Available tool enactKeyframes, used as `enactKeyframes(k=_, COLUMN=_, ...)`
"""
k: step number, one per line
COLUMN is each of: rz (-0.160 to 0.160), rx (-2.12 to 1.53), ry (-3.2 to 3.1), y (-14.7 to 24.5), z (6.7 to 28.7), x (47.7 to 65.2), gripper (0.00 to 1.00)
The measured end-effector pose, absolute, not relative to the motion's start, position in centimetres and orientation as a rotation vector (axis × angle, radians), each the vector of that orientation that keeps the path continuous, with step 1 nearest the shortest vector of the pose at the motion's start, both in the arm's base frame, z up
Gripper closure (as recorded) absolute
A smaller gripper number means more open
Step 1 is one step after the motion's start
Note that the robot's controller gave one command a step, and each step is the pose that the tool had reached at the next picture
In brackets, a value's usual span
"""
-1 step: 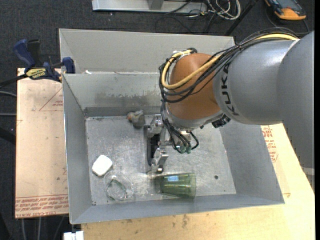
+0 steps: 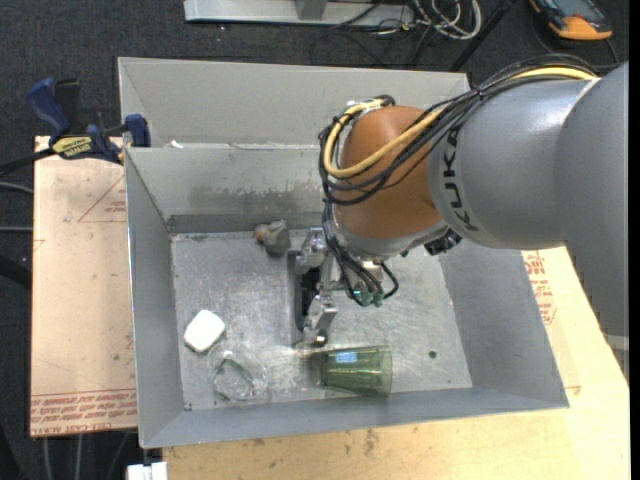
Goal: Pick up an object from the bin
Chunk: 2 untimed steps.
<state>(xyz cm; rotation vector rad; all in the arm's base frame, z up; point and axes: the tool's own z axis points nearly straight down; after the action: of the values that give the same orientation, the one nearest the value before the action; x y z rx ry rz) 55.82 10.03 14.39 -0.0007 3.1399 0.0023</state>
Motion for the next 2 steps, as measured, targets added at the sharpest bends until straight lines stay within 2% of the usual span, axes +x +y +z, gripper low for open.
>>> enactKeyframes(k=1, rz=0.009, rx=0.070, ry=3.154, y=9.0, z=13.6, x=57.0, gripper=0.00)
enactKeyframes(k=2, rz=0.010, rx=0.093, ry=3.148, y=8.3, z=12.0, x=59.5, gripper=0.00)
